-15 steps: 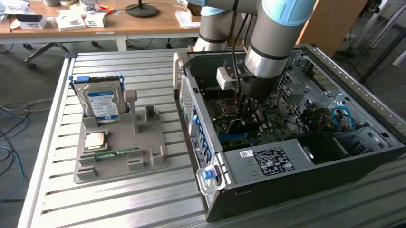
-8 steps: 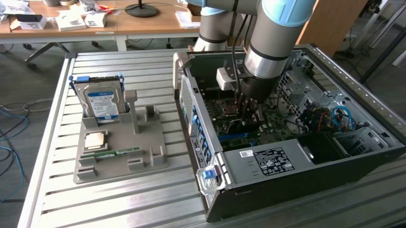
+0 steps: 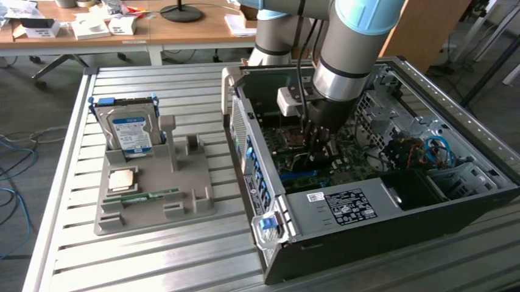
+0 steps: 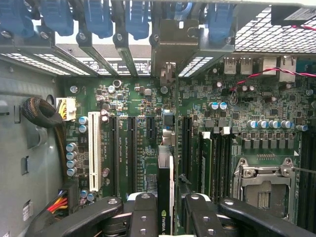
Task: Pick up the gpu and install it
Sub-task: 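Insert the gpu into the slot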
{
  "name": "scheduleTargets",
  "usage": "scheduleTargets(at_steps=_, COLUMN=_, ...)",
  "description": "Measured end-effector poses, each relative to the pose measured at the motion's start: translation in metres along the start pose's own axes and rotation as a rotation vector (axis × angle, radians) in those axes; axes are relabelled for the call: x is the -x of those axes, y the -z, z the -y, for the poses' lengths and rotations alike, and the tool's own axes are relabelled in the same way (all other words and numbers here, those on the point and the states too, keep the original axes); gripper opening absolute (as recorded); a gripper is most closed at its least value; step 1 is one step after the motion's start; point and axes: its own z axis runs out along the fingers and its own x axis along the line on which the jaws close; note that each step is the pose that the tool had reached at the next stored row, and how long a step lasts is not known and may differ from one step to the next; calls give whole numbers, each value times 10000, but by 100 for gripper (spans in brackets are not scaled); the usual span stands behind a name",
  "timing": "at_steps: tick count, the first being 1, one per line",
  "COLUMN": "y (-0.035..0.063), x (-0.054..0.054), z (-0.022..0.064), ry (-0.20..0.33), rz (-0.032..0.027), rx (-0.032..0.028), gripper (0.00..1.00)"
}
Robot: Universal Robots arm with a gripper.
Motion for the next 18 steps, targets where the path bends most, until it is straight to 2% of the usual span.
scheduleTargets(at_steps=18, y=-26, x=-1, z=0, ry=0, rz=1, rx=0, gripper=26)
